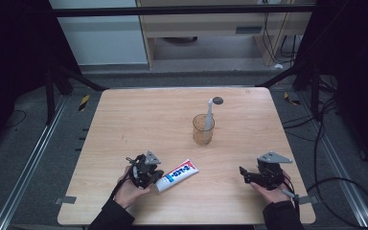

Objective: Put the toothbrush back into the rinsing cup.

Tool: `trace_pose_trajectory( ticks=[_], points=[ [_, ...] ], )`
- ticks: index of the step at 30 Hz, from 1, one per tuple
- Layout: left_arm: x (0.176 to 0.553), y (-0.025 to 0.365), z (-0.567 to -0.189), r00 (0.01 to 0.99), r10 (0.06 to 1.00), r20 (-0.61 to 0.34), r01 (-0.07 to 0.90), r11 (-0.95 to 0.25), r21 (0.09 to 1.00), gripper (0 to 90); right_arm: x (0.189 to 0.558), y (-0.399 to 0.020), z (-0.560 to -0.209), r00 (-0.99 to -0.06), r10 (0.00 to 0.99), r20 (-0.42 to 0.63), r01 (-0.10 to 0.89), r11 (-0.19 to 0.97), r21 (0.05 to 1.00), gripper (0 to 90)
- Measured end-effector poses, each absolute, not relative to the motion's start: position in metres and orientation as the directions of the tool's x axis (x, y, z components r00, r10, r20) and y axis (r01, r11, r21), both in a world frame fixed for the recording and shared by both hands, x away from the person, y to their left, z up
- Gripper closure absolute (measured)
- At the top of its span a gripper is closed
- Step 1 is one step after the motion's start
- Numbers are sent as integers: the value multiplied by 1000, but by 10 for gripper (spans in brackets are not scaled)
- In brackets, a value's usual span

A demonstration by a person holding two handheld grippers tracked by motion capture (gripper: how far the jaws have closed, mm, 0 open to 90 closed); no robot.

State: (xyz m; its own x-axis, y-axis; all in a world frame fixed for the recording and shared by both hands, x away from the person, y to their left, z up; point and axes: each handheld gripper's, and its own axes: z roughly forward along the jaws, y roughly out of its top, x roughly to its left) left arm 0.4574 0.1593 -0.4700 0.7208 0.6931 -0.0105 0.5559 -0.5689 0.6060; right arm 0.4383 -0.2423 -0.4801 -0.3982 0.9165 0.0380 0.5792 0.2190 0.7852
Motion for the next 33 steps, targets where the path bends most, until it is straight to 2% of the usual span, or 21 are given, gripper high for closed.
trace_pose_trajectory(
  ticks=[11,20,33],
  points=[
    [464,165,-453,714,700,-5,543,-550,634,814,438,-246,-478,-385,922,47,582,203,788,211],
    [466,162,-442,725,688,15,522,-565,639,634,439,-248,-478,-381,924,39,582,207,786,212],
    [466,149,-432,756,654,11,494,-582,646,504,440,-250,-476,-378,925,40,586,205,784,212]
  ],
)
